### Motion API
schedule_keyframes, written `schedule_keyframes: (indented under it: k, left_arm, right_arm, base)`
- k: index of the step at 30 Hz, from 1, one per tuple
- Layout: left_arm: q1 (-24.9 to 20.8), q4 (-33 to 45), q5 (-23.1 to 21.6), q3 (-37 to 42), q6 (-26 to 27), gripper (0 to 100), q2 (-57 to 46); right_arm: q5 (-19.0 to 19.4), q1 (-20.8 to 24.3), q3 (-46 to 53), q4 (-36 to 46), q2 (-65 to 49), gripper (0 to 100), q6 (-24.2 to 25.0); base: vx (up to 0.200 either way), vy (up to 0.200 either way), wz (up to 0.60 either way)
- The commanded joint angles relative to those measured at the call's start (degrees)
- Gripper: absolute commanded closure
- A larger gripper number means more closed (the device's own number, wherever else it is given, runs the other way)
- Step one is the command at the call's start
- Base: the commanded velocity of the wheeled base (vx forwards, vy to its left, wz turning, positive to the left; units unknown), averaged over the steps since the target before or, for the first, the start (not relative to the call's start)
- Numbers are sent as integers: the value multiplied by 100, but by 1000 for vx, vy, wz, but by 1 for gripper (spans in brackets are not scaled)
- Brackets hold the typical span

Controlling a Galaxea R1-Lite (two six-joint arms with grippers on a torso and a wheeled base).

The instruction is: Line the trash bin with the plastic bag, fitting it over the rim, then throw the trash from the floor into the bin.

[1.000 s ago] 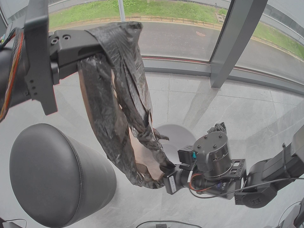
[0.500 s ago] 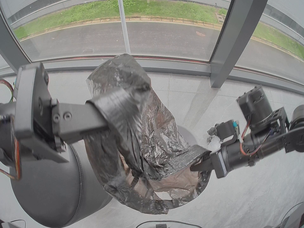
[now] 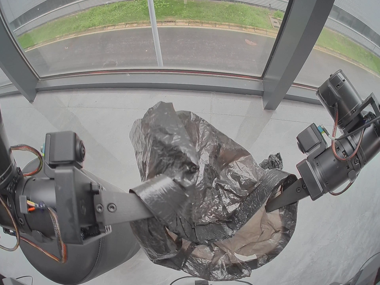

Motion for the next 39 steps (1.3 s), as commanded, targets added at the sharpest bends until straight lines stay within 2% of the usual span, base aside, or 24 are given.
schedule_keyframes:
  k: [1, 8, 18, 23, 32, 39]
  left_arm:
    - [10, -150, -90, 330, 22, 100, 158]
    - [36, -212, -170, 479, 22, 100, 404]
    - [107, -1205, -187, 1024, -4, 100, 1098]
    - [107, -1557, -187, 1165, 5, 100, 1467]
    - [115, -1750, -187, 1244, 5, 100, 1792]
    - [151, -1750, -187, 1235, 5, 100, 2038]
  right_arm:
    - [55, -51, -401, 395, 230, 100, 2]
    - [47, -60, -181, 395, 432, 100, 2]
    - [143, -236, 355, 334, 546, 100, -148]
    - [187, -517, 408, 334, 678, 100, -165]
    - [328, -772, 592, 123, 1082, 100, -508]
    - [381, -869, 592, -26, 1372, 100, -508]
  base:
    - [0, 0, 0]
    - [0, 0, 0]
    - [0, 0, 0]
    - [0, 0, 0]
    - [0, 0, 0]
    - [0, 0, 0]
